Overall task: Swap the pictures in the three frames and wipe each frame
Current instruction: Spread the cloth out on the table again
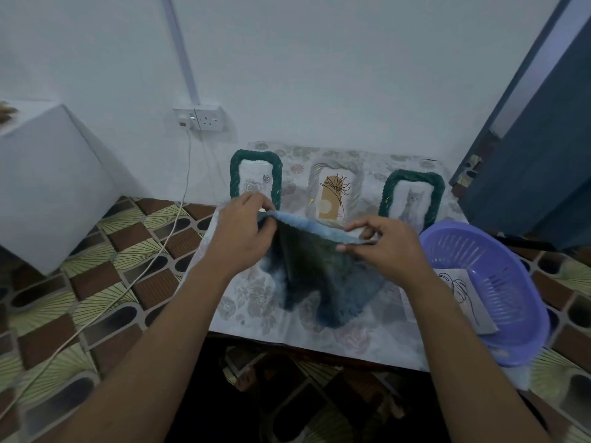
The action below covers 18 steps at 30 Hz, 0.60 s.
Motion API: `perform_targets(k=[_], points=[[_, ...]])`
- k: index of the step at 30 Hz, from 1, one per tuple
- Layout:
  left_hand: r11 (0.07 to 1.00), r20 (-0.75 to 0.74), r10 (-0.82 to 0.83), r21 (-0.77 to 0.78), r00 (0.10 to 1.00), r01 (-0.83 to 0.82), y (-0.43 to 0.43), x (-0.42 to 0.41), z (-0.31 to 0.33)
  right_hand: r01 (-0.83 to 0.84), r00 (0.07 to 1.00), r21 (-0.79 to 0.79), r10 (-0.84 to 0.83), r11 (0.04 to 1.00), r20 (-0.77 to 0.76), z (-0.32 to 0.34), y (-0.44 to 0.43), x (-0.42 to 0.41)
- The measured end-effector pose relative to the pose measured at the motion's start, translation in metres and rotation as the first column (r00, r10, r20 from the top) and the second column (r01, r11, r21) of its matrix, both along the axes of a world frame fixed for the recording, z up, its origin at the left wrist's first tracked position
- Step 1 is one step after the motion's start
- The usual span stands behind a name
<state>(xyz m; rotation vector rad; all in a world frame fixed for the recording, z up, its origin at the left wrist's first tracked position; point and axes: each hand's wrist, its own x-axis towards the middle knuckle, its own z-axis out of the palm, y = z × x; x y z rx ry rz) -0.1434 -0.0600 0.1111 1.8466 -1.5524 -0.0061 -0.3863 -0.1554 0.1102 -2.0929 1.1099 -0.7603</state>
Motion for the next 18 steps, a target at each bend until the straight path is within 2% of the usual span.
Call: perform_targets(k=[3,5,7,10,13,18], points=[[0.999,-0.087,-0.034,-0.003,0.996,0.033,0.004,0.001,0.003,-0.023,0.996,0.048,0.027,0.999,-0.087,-0.003,-0.011,-0.008],[1.000,-0.121,-0.023,-0.018,0.992,0.021,0.007,0.003,-0.001,0.003,0.998,0.014,-0.002,1.000,-0.063,-0.008,-0.015,-0.011],[1.000,-0.130,-0.003,-0.013,0.991,0.001,0.010,0.008,-0.009,0.051,0.999,-0.004,-0.051,0.999,0.007,-0.011,-0.017,-0.014],[1.000,-0.048,-0.013,0.004,0.999,0.013,0.012,0.015,-0.020,0.117,0.985,-0.028,-0.112,0.993,0.127,-0.017,-0.018,-0.018],[0.999,-0.029,0.005,0.033,1.000,-0.004,0.016,0.018,-0.026,0.200,0.944,-0.017,-0.188,0.980,0.271,-0.025,-0.016,-0.020],[0.985,-0.060,0.167,0.044,0.984,-0.165,0.013,0.016,-0.036,0.307,0.856,0.024,-0.287,0.951,0.429,-0.033,-0.015,-0.025]])
